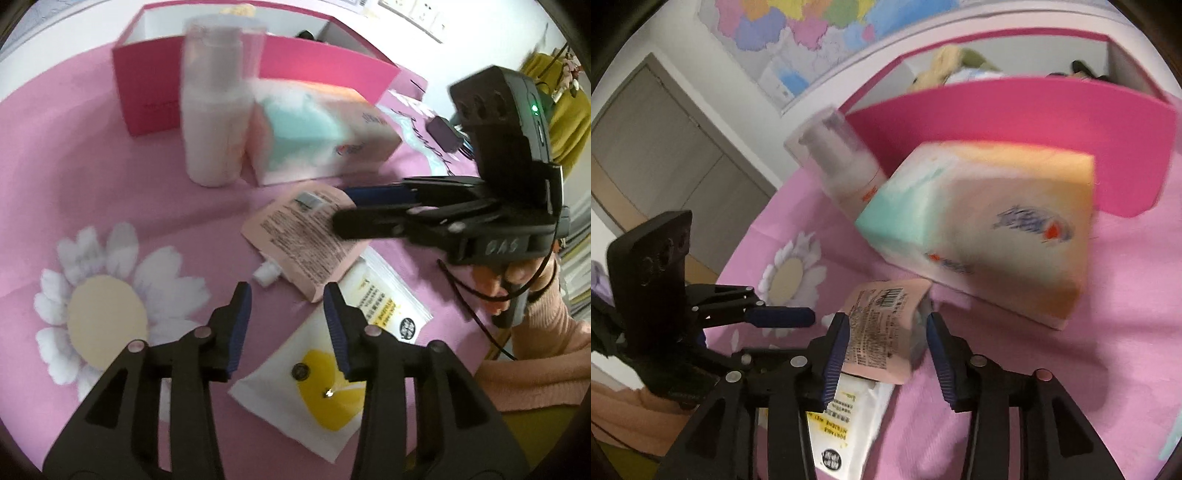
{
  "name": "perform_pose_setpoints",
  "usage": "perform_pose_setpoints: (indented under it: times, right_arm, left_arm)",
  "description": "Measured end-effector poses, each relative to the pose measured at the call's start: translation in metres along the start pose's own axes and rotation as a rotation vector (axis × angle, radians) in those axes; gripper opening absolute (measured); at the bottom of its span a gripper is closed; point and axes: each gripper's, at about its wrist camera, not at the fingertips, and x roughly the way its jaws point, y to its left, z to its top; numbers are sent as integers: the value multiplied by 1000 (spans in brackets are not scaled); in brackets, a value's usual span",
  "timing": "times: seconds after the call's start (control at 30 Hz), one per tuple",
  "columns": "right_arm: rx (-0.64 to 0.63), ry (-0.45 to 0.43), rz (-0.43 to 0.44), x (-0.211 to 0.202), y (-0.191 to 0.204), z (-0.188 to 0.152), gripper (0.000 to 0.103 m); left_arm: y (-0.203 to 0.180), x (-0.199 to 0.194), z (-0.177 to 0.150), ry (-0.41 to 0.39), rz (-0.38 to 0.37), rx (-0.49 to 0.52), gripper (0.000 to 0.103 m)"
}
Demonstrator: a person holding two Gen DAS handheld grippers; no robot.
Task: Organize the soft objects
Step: 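Lift the peach pouch with the right gripper and release it into the pink box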
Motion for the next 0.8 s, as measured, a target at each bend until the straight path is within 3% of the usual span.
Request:
perform_pose_setpoints:
  times: [0.03, 0.07, 0.2, 0.57, 0.8]
  right_arm:
    - [-20, -8, -29, 3, 4, -2, 39]
    - [-37, -21, -68, 3, 7, -4, 28]
    - [-30, -57, -67, -9, 7, -6, 17]
    - [-73, -212, -59, -72, 19, -4, 11]
    - [-63, -374, -88, -125, 4, 43, 11]
  left_arm:
    - [-1, 3, 0, 10, -2, 2, 44]
    - [-4, 3, 0, -4, 8, 5, 46]
    - [-2, 5, 7, -16, -2, -15, 47]
    - [-21, -31, 26, -161, -4, 26, 46]
    - [-48, -60, 93, -292, 62, 113, 46]
